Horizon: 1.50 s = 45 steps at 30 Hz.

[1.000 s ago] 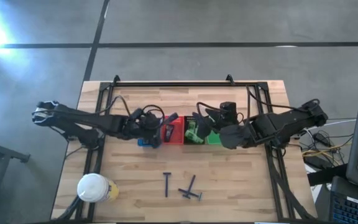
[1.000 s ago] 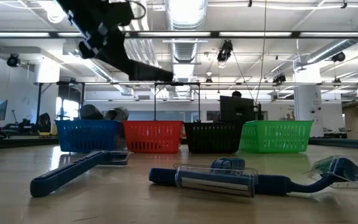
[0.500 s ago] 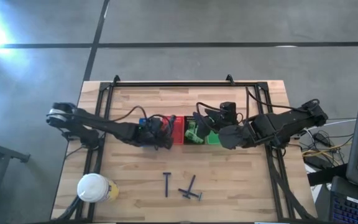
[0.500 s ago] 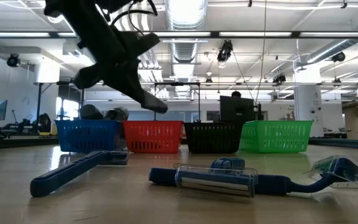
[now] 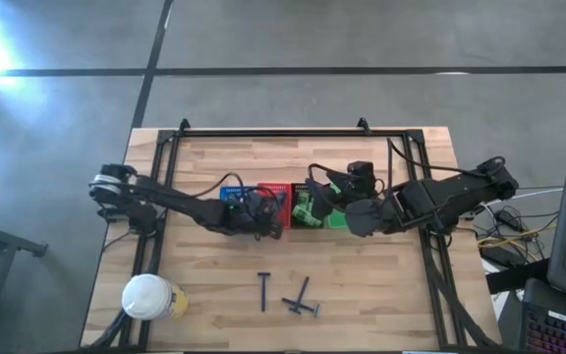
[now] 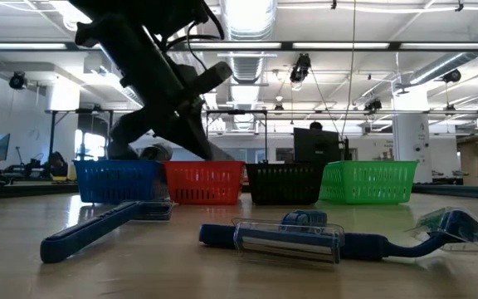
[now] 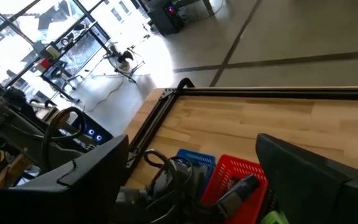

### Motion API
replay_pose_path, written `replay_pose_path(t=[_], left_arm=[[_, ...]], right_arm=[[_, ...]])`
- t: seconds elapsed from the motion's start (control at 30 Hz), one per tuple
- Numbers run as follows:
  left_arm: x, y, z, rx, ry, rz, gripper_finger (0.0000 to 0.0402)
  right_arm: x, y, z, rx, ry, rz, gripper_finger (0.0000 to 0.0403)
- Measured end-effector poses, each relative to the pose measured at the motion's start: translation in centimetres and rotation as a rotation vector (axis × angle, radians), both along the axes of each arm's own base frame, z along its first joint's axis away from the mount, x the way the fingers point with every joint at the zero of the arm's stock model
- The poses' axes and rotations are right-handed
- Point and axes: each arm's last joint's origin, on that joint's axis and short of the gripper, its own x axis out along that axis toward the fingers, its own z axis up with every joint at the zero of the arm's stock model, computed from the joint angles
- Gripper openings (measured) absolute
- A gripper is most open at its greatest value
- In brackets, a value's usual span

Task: Pick & Place Travel size toiletries
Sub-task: Put the shave cream into the red bin, then put the razor into the green bin

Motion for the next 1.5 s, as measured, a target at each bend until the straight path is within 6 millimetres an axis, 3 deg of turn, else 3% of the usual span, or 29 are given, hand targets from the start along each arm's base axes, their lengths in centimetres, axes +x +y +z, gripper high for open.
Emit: replay_pose_path(t=[0.37,0.5,0.7,0.9,1.03,1.2,1.33,1.5], left_arm=[[0.3,-0.1,0.0,0.002,-0.030,0.007,0.0092],[0.1,-0.3,0.6,-0.001,-0.030,-0.063,0.0121],[-1.8,-3.4,3.7,0.147,-0.014,-0.424,0.0131],[-5.5,-7.7,6.4,0.305,0.000,-0.808,0.0131],[-7.5,-9.4,7.1,0.310,0.013,-0.897,0.0131],[-8.7,-10.5,7.2,0.288,0.015,-0.933,0.0131],[-9.1,-11.0,7.0,0.282,0.018,-0.950,0.0131],[-9.4,-11.5,6.8,0.283,0.026,-0.972,0.0131]], right_arm=[[-0.2,0.3,-0.9,0.077,0.085,0.093,0.0363],[-0.2,0.9,-1.8,0.139,0.189,0.252,0.0364],[-0.8,3.4,-6.3,0.336,0.386,0.511,0.0364],[-1.1,5.8,-12.2,0.705,0.414,0.457,0.0364],[1.1,7.4,-15.2,0.888,0.328,0.439,0.0364],[4.1,9.1,-19.1,0.971,0.352,0.351,0.0363],[5.9,10.0,-20.6,0.994,0.419,0.266,0.0356],[7.7,11.0,-21.7,0.974,0.533,0.149,0.0318]])
